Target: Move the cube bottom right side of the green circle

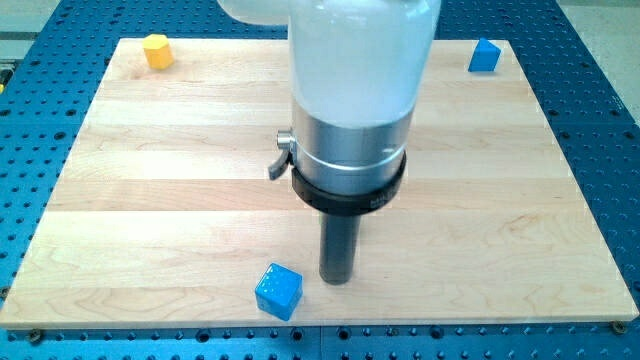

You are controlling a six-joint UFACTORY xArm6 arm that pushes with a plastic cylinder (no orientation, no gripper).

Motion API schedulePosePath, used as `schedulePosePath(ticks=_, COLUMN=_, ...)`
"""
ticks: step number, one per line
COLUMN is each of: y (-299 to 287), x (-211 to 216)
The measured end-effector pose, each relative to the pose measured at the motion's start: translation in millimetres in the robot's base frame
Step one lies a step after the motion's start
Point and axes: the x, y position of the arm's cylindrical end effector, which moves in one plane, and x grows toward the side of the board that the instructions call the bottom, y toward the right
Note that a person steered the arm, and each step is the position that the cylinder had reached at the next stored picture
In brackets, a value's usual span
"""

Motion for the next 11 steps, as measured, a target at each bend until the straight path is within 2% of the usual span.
schedulePosePath(ticks=2, y=-47.1, x=-12.4)
schedulePosePath(ticks=3, y=-95.1, x=-10.7)
schedulePosePath(ticks=5, y=-104.3, x=43.1)
schedulePosePath(ticks=8, y=-28.0, x=39.8)
schedulePosePath(ticks=9, y=33.4, x=35.0)
schedulePosePath(ticks=10, y=48.6, x=13.7)
schedulePosePath(ticks=11, y=39.2, x=10.6)
